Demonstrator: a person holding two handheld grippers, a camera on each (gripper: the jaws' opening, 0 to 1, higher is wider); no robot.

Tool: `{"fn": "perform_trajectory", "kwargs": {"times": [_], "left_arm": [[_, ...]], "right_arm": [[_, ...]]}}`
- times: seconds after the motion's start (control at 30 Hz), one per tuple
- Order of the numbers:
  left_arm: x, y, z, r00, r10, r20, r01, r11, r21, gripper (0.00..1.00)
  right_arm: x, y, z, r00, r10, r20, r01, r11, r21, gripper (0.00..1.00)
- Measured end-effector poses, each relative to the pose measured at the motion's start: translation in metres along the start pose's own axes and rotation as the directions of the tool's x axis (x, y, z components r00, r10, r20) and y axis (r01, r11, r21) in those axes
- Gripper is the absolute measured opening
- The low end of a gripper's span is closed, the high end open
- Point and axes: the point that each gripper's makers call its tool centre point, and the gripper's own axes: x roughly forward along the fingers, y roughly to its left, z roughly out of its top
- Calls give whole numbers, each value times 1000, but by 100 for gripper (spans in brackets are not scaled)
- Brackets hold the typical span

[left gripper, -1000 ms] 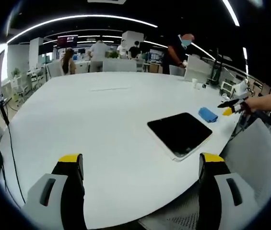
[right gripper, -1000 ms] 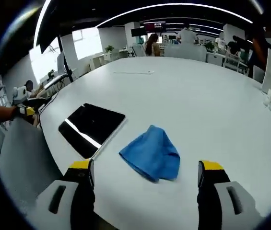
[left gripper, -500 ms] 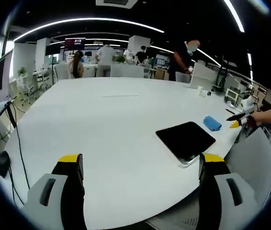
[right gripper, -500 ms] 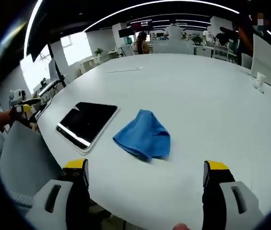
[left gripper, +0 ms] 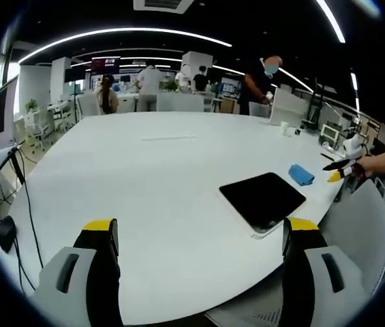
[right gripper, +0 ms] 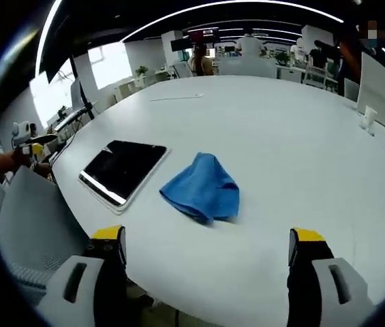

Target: Wipe the mirror surface with the cleaning cloth until all visible marks leave the cleaned area.

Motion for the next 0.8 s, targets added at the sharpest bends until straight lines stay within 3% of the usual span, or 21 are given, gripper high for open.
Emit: {"fn": "perform_trajectory", "kwargs": {"times": [0.2,0.27,0.57,0.6,0.63,0.67,0.7,0.73,0.8], "left_arm": [[-1,1,3,1000,6,10,-6,1000,3,99],[-2,2,5,1000,11,15,-11,1000,0,99],[-3,-7,6,1000,3,12,-3,1000,-1,99],[-3,-7,6,1000,0,10,0,1000,0,99],[-2,-7,5,1000,-3,8,3,1000,0,99],[-2,-8,4,1000,-6,3,6,1000,-2,99],[-2,-8,4,1000,-7,2,7,1000,-3,99],[-2,-8,4,1000,-8,3,8,1000,-1,99],[-2,-7,5,1000,-8,5,8,1000,-1,99]], "right_arm": [[2,1,-3,1000,2,-26,-3,1000,-22,98],[1,-6,2,999,-32,-3,32,996,-89,98],[-5,-2,9,1000,1,25,0,998,-61,98],[-5,4,8,999,38,12,-38,998,-48,97],[-6,7,6,999,50,4,-50,997,-52,88],[-7,8,8,998,61,7,-60,993,-99,83],[-7,10,9,998,62,16,-60,994,-95,85],[-6,11,9,998,64,25,-62,995,-73,95],[-7,8,6,999,45,20,-43,998,-55,98]]}}
